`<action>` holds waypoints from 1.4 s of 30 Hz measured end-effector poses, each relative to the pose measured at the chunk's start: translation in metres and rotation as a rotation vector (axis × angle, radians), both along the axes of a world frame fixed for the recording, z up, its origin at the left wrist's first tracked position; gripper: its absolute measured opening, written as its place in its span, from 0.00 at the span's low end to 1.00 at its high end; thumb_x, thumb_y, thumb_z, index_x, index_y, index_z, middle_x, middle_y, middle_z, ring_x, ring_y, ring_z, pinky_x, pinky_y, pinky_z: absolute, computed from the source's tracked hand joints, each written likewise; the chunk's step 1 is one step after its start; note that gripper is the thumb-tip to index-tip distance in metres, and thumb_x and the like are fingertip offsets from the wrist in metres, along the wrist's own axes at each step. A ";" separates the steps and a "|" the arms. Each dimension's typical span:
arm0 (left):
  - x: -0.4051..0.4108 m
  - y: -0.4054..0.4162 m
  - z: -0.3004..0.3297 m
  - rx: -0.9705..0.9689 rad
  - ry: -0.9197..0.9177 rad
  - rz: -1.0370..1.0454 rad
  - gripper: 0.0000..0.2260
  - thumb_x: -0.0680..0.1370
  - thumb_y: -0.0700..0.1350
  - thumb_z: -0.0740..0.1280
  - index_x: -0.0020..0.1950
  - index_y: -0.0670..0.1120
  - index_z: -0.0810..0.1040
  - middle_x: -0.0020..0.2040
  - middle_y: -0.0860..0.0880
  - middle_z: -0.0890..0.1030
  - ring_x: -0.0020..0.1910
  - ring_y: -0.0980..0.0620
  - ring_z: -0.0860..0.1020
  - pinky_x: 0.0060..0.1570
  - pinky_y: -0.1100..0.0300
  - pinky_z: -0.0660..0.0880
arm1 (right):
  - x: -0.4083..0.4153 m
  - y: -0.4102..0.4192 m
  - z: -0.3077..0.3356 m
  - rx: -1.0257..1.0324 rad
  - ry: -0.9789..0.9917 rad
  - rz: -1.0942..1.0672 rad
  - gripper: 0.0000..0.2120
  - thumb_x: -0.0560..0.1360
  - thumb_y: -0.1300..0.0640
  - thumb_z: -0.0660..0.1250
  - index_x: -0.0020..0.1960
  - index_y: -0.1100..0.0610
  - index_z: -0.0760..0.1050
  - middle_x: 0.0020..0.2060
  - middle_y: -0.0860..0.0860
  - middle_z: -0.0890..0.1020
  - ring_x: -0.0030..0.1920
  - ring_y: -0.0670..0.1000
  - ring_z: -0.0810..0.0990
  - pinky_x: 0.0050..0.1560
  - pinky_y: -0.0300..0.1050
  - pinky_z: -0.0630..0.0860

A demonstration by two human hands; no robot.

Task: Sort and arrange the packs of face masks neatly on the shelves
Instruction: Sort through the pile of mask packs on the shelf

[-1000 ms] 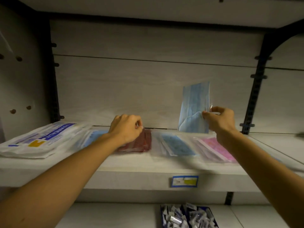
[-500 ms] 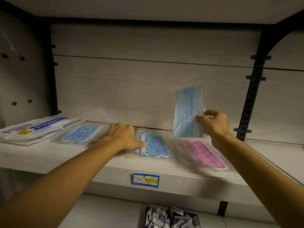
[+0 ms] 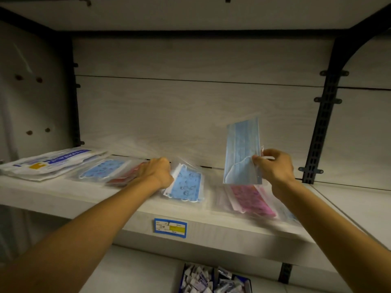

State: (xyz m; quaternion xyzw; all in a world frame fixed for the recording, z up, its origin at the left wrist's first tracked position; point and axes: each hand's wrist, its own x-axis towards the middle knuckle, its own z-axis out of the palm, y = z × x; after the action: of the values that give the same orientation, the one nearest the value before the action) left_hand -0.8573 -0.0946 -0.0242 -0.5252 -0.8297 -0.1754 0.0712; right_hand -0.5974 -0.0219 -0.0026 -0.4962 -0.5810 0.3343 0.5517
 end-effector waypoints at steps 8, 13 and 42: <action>-0.013 -0.005 0.021 0.292 -0.204 0.050 0.09 0.78 0.45 0.62 0.57 0.49 0.75 0.58 0.44 0.78 0.55 0.40 0.76 0.45 0.56 0.70 | 0.005 0.003 0.005 -0.003 0.023 -0.010 0.14 0.75 0.58 0.70 0.59 0.59 0.76 0.47 0.58 0.82 0.43 0.55 0.81 0.51 0.51 0.80; -0.033 -0.014 0.030 0.389 -0.246 0.125 0.09 0.79 0.44 0.61 0.59 0.46 0.73 0.59 0.41 0.76 0.55 0.38 0.75 0.46 0.53 0.69 | -0.004 0.002 0.008 0.000 0.031 0.020 0.14 0.75 0.59 0.70 0.59 0.59 0.76 0.48 0.58 0.81 0.45 0.56 0.81 0.51 0.50 0.80; 0.000 0.000 0.008 -0.097 -0.143 -0.007 0.15 0.74 0.49 0.68 0.58 0.47 0.73 0.55 0.47 0.77 0.51 0.47 0.77 0.52 0.54 0.76 | -0.006 0.009 0.000 -0.031 0.049 0.001 0.15 0.75 0.58 0.71 0.60 0.59 0.76 0.49 0.59 0.82 0.46 0.56 0.81 0.46 0.47 0.79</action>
State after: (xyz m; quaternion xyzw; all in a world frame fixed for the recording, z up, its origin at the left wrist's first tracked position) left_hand -0.8577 -0.0950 -0.0167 -0.5169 -0.8384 -0.1723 -0.0142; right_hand -0.6036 -0.0127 -0.0023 -0.4959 -0.5625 0.3556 0.5579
